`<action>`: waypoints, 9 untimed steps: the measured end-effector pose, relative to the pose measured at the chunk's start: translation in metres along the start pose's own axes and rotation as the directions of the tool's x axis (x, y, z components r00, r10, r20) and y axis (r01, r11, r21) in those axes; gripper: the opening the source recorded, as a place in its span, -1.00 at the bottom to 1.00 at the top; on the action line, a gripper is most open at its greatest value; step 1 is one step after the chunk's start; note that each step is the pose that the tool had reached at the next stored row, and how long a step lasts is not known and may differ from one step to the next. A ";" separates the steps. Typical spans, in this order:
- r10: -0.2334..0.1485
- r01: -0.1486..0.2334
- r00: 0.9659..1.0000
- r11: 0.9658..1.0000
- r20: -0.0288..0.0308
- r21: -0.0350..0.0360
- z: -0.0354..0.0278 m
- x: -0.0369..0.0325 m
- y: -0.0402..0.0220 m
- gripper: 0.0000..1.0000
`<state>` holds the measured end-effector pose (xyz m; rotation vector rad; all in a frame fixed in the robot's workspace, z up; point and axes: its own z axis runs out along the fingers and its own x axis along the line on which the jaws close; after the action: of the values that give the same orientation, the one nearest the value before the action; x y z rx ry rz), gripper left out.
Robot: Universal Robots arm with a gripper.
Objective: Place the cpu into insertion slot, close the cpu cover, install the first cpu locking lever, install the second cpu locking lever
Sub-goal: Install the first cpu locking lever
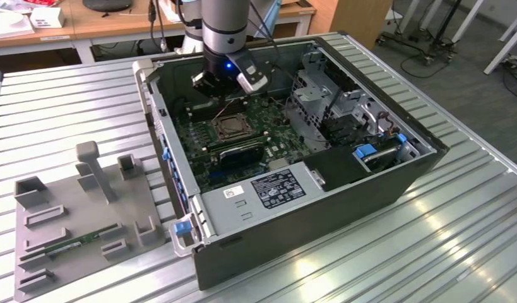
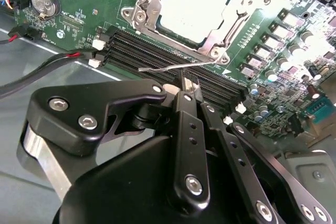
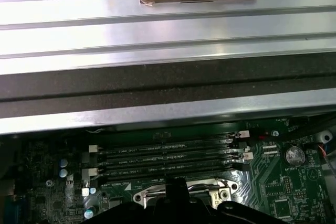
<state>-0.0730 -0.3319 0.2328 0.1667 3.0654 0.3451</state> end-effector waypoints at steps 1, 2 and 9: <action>0.000 0.000 1.000 1.000 0.000 -0.001 0.0005 -0.0003 -0.0001 -0.79; 0.000 0.000 1.000 1.000 0.000 -0.003 0.0009 -0.0006 -0.0002 -0.79; 0.001 -0.001 1.000 1.000 -0.001 -0.015 0.0039 -0.0024 -0.0005 -0.79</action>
<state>-0.0704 -0.3319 0.2290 0.1677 3.0633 0.3689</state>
